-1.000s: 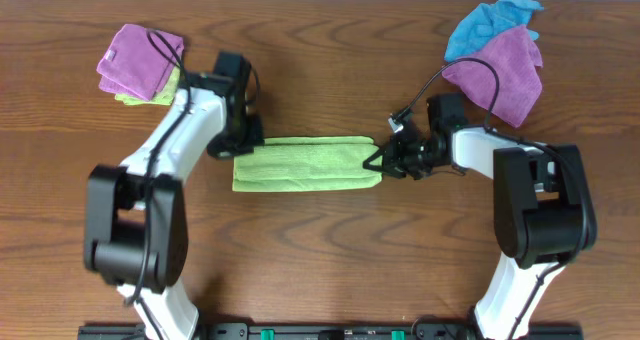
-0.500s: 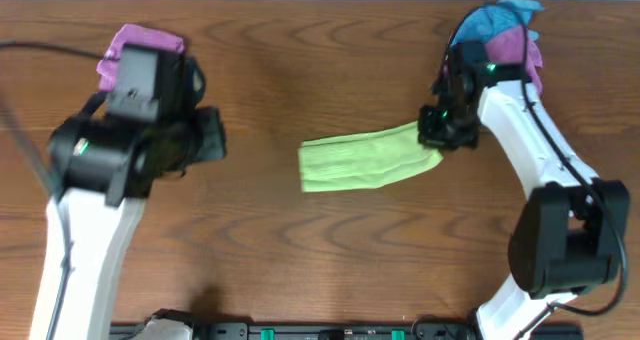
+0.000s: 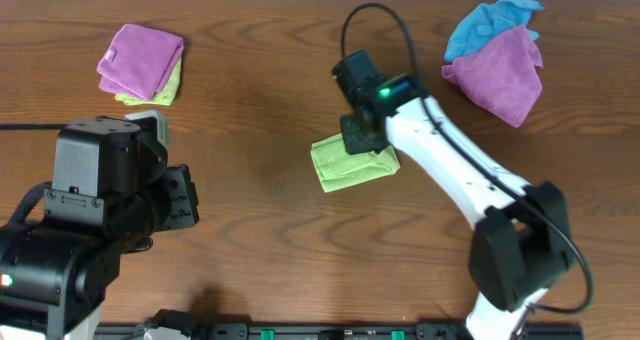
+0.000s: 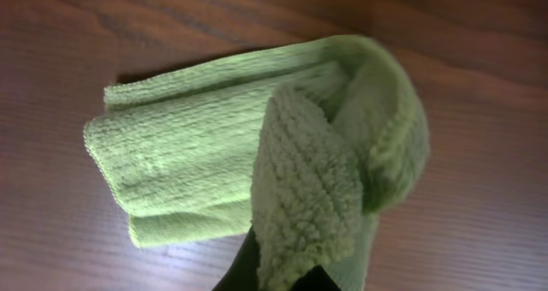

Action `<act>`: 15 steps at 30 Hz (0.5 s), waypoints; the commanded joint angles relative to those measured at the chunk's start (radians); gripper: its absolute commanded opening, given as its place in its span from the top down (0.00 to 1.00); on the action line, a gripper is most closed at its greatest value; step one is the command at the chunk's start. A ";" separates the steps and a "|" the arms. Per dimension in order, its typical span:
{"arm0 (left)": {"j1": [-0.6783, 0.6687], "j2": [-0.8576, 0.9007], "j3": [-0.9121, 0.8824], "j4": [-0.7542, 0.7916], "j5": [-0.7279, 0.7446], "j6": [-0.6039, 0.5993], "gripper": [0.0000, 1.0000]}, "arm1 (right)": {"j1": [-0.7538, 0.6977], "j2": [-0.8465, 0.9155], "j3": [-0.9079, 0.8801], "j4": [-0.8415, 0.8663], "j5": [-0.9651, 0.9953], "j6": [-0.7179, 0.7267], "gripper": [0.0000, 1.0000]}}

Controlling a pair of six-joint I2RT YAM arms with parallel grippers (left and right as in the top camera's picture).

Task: Fold the cloth
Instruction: 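Fold the strip's right end over toward the left with the right gripper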

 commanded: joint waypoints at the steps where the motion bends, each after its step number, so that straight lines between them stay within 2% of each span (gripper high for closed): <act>1: -0.002 -0.003 0.005 -0.006 0.016 0.014 0.94 | 0.027 0.063 0.007 0.014 0.028 0.045 0.99; 15: -0.002 -0.003 0.004 -0.002 0.015 0.014 0.94 | 0.102 0.101 0.007 0.058 -0.100 0.078 0.98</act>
